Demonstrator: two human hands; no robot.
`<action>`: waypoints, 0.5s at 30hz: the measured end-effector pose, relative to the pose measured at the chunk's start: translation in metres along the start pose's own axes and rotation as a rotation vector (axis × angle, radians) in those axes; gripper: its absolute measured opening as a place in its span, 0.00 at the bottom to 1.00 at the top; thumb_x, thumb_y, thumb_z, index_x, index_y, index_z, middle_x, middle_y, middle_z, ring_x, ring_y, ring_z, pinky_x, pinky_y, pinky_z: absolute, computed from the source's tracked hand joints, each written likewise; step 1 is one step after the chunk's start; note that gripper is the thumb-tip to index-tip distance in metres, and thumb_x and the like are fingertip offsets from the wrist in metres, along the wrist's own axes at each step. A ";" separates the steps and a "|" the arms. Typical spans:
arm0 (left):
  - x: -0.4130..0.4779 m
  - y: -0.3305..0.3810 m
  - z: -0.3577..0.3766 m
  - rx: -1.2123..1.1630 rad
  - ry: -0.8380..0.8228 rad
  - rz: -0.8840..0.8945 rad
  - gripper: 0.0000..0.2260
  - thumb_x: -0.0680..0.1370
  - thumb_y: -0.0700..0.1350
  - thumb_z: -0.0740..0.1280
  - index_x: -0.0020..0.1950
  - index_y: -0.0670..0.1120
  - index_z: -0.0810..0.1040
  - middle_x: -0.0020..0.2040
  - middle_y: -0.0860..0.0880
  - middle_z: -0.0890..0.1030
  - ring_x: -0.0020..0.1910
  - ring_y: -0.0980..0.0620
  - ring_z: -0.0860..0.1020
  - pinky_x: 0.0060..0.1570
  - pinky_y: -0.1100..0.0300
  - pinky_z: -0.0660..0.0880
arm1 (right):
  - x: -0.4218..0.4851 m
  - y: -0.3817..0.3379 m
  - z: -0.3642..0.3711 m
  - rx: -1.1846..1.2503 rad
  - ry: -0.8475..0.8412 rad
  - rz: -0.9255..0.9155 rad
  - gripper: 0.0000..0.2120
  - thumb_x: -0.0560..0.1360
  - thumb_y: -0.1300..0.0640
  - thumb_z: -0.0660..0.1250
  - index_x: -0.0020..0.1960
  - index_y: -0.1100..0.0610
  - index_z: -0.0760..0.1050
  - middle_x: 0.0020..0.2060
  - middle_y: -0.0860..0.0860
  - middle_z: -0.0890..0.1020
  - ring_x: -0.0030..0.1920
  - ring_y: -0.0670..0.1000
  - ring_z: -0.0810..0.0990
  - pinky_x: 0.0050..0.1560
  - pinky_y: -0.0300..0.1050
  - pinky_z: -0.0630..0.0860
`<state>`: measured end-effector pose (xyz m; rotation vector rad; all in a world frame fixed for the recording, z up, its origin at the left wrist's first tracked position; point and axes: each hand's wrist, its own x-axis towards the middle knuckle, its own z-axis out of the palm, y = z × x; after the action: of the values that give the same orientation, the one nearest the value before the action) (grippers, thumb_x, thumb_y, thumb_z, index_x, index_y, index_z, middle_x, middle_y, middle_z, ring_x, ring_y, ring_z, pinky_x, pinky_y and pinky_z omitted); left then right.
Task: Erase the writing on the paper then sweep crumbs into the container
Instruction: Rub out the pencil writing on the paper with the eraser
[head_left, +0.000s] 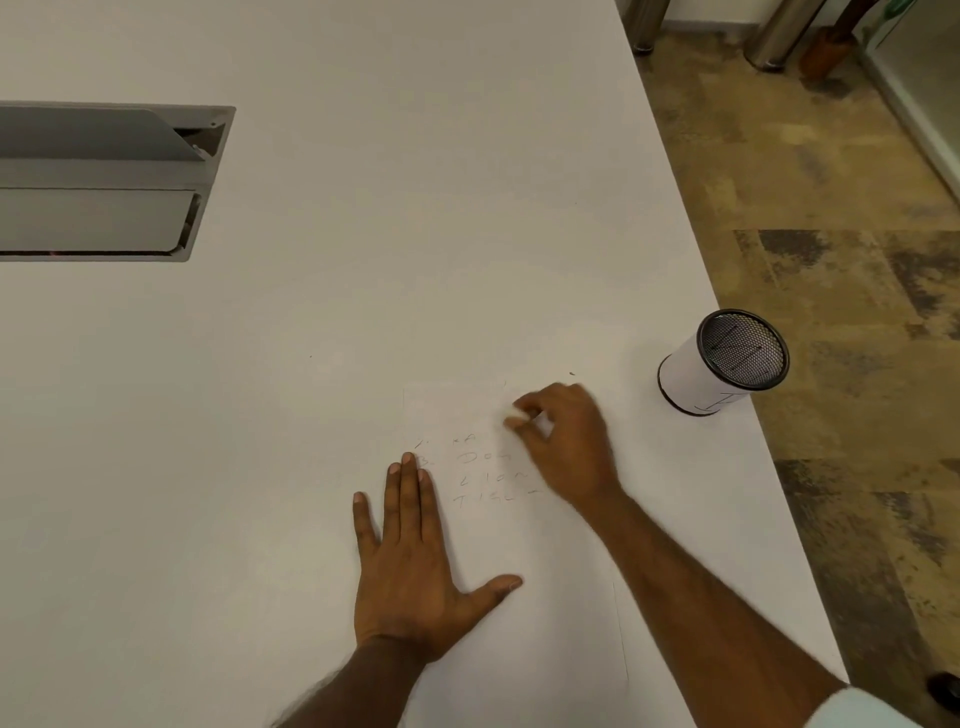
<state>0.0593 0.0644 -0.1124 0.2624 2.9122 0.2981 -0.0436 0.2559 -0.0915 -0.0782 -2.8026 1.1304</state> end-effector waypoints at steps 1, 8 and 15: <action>0.000 0.000 0.000 0.003 0.004 0.001 0.59 0.68 0.82 0.53 0.79 0.35 0.56 0.81 0.38 0.55 0.80 0.40 0.55 0.72 0.32 0.53 | -0.006 -0.004 0.006 -0.018 -0.037 -0.033 0.05 0.71 0.54 0.74 0.44 0.54 0.81 0.40 0.48 0.81 0.45 0.50 0.74 0.46 0.44 0.72; 0.000 0.000 0.002 0.008 0.014 -0.003 0.59 0.67 0.83 0.54 0.80 0.36 0.56 0.81 0.39 0.55 0.79 0.40 0.56 0.72 0.32 0.53 | 0.043 0.006 0.008 -0.101 0.085 0.059 0.06 0.72 0.51 0.72 0.43 0.54 0.81 0.39 0.49 0.81 0.45 0.51 0.74 0.44 0.47 0.74; 0.000 -0.001 0.002 -0.014 0.009 -0.005 0.59 0.67 0.83 0.54 0.79 0.36 0.56 0.81 0.39 0.55 0.80 0.40 0.55 0.72 0.31 0.54 | 0.019 -0.007 0.005 0.021 0.005 0.029 0.05 0.71 0.54 0.74 0.44 0.53 0.80 0.40 0.47 0.81 0.45 0.48 0.74 0.47 0.42 0.71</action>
<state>0.0592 0.0640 -0.1145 0.2517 2.9179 0.3191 -0.0630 0.2496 -0.0882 -0.1197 -2.7935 1.1645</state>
